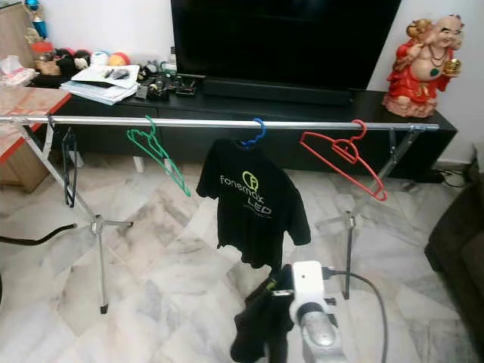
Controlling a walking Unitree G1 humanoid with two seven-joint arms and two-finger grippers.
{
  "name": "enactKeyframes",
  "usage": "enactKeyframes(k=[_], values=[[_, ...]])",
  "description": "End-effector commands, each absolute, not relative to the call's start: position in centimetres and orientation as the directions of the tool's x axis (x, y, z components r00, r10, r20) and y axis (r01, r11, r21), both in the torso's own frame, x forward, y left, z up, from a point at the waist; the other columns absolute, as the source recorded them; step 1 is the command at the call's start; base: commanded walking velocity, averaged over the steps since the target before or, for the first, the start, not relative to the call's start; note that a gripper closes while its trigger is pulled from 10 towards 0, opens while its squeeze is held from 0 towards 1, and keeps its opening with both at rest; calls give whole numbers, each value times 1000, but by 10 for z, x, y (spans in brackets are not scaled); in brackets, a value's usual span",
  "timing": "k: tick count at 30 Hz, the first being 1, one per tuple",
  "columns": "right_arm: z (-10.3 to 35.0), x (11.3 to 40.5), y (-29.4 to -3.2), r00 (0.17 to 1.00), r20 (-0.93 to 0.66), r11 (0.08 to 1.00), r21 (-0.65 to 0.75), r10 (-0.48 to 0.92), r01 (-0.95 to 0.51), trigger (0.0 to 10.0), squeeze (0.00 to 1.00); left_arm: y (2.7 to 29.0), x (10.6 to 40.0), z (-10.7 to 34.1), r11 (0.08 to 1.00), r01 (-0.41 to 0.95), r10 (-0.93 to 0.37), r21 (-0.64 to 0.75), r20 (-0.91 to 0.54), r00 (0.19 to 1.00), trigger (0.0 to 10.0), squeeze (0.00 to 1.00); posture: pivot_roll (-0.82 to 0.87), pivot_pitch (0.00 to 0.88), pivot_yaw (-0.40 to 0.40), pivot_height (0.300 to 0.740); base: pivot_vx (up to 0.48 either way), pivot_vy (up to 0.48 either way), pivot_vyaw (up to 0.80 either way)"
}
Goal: Hang hanger
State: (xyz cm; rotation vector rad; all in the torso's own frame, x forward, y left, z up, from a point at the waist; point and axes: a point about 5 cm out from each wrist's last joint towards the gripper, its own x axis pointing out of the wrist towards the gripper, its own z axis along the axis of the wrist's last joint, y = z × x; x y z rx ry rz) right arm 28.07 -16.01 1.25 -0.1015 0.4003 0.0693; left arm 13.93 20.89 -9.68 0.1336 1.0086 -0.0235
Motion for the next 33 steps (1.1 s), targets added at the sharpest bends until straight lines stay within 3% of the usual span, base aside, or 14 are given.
enactKeyframes(k=[1,18,27,33], values=[[16,283,-166,926,-375,993,-94,32,-72,10000,0,208,136,-98,992,86,39,96,-855,516,10000,0,8,64,-18,740,0,255,0],[15,283,-164,927,-375,994,-86,30,-67,10000,0,209,137,-98,991,92,38,100,-855,517,10000,0,4,63,-7,740,0,255,0],[12,283,-168,930,-367,1000,-20,-14,7,10000,0,209,140,-97,986,123,34,113,-854,519,10000,0,-14,44,23,740,0,0,0],[-2,274,-173,908,-418,1000,-9,-25,24,10000,0,211,141,-96,992,69,50,102,-846,530,10000,0,-12,31,23,740,0,0,0]])
